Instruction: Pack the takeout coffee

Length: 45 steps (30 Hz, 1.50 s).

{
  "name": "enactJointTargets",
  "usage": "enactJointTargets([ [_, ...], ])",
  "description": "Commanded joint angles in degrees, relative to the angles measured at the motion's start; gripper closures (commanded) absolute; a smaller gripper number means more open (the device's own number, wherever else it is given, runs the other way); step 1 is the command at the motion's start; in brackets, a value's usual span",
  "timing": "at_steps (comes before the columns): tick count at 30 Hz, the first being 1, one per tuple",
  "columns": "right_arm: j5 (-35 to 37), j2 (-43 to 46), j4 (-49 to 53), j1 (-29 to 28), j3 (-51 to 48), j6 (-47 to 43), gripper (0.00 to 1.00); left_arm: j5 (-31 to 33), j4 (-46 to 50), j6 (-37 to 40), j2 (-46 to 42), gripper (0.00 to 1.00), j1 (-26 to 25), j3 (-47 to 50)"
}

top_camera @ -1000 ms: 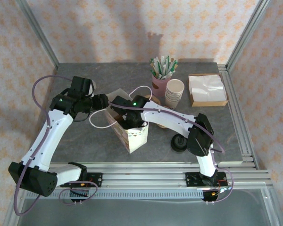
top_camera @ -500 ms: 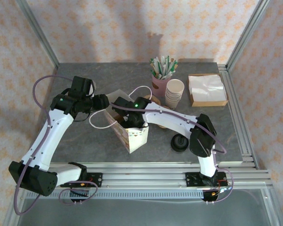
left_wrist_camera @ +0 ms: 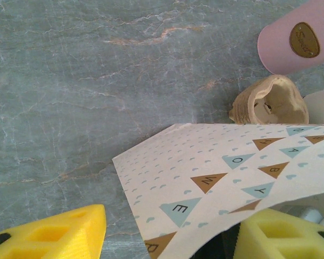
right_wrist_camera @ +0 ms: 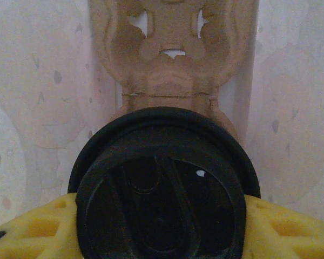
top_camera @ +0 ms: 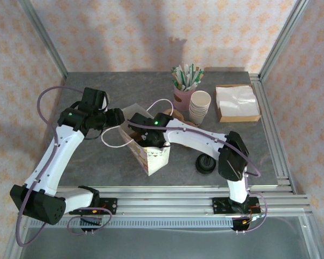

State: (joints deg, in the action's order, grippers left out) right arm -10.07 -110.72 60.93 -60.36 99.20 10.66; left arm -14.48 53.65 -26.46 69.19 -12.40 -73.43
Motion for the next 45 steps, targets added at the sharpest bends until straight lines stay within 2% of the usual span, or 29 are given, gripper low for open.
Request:
enactJointTargets([
  [1, -2.0, -6.5, 5.2, -1.3, -5.4, -0.5, 0.52, 1.9, 2.5, 1.2, 0.2, 0.42, -0.5, -1.4],
  [8, 0.7, -5.0, 6.3, -1.3, 0.2, 0.4, 0.47, 0.2, 2.6, 0.7, -0.5, 0.42, -0.8, -1.8],
  [13, 2.6, -3.1, 6.7, -1.3, 6.8, 1.8, 0.38, -3.9, 1.9, 0.4, -0.7, 0.41, -1.5, -1.9],
  [22, 4.3, -1.9, 8.8, -1.3, 12.7, 2.8, 0.16, -3.7, 2.1, 0.2, -0.7, 0.41, -2.2, -2.0],
  [31, 4.3, 1.6, 9.9, -1.3, 16.0, 4.1, 0.15, -3.6, 2.1, 0.2, -0.5, 0.41, -2.3, -2.1],
  [34, 3.8, 1.7, 13.0, -1.3, 18.9, 4.4, 0.11, -3.6, 2.2, 0.2, -0.5, 0.41, -2.3, -2.2],
  [45, 6.8, 4.1, 18.8, -1.4, 26.2, 4.4, 0.09, -2.7, 2.4, 0.2, -0.7, 0.4, -2.3, -2.3],
])
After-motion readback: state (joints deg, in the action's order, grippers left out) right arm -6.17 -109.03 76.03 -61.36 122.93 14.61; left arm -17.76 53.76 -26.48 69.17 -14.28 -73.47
